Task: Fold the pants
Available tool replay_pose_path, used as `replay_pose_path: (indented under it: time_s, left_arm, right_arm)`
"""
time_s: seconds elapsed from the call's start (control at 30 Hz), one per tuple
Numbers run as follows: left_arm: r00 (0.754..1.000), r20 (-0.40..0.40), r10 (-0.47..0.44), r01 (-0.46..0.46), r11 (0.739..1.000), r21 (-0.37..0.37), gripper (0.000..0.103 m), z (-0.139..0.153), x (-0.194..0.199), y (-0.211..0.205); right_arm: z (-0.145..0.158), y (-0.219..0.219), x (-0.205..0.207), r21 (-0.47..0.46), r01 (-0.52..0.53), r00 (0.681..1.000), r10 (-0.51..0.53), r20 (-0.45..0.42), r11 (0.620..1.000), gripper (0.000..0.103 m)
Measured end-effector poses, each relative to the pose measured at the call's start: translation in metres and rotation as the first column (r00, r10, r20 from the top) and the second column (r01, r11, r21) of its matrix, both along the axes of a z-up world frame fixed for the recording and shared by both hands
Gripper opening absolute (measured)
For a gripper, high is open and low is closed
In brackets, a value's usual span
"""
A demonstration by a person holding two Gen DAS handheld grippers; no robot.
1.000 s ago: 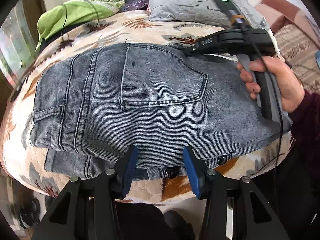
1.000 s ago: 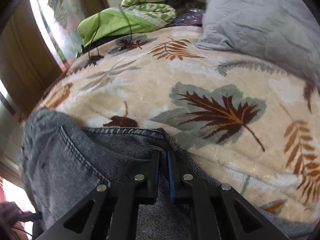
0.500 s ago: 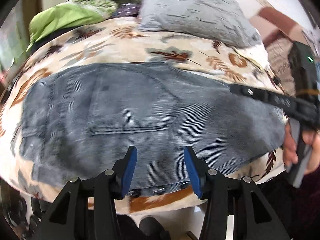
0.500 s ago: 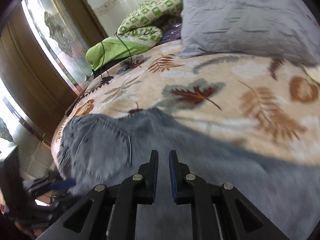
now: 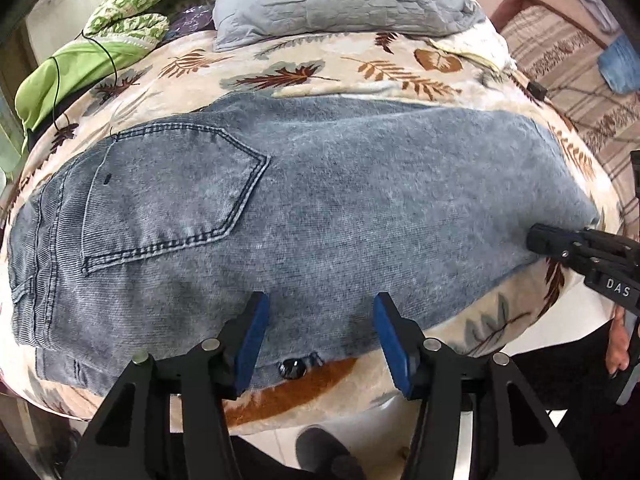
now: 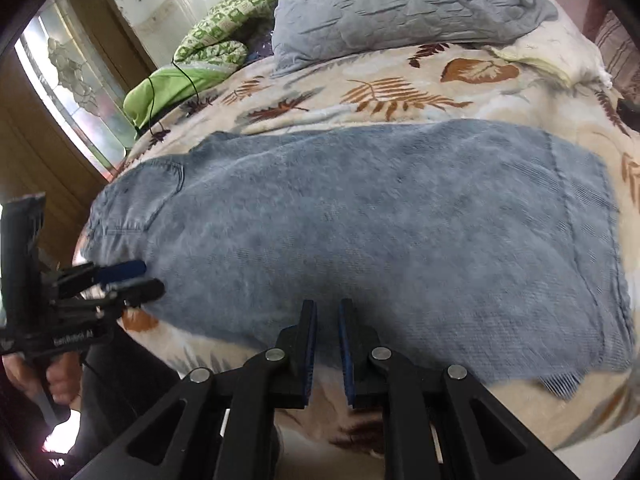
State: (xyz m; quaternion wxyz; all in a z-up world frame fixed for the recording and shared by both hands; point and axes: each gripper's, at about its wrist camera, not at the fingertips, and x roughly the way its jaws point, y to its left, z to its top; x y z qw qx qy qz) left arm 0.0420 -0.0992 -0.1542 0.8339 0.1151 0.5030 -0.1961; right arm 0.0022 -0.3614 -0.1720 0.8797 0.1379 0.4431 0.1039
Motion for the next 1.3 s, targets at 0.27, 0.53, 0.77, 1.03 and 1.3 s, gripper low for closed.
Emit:
replay_pose_path:
  time_s: [0.27,0.53,0.77,1.03,1.3]
  left_arm:
    - [0.999,-0.027,0.023,-0.023,1.0,-0.014,0.055,0.011,0.0,0.0]
    - [0.999,0.028,-0.037,0.037,0.999,-0.025,0.059,0.031,0.01,-0.048]
    - [0.996,-0.03,-0.082,0.082,0.997,0.014,0.059,0.011,0.019,-0.088]
    - [0.993,-0.029,-0.117,0.119,0.991,0.062,0.065,0.0,0.017,-0.089]
    - [0.992,-0.028,-0.124,0.126,0.99,0.06,0.066,-0.001,0.018,-0.089]
  right_arm:
    - [0.01,-0.033,-0.033,0.091,0.07,0.996,-0.074,0.042,0.993,0.014]
    - [0.026,-0.097,-0.061,0.191,0.317,0.932,-0.342,0.116,0.929,0.014]
    - [0.003,-0.114,-0.049,0.17,0.408,0.911,-0.413,-0.009,0.897,0.014]
    - [0.003,-0.162,-0.078,0.361,0.465,0.867,-0.498,-0.002,0.808,0.014]
    - [-0.004,-0.163,-0.096,0.602,0.402,0.887,-0.455,-0.071,0.69,0.037]
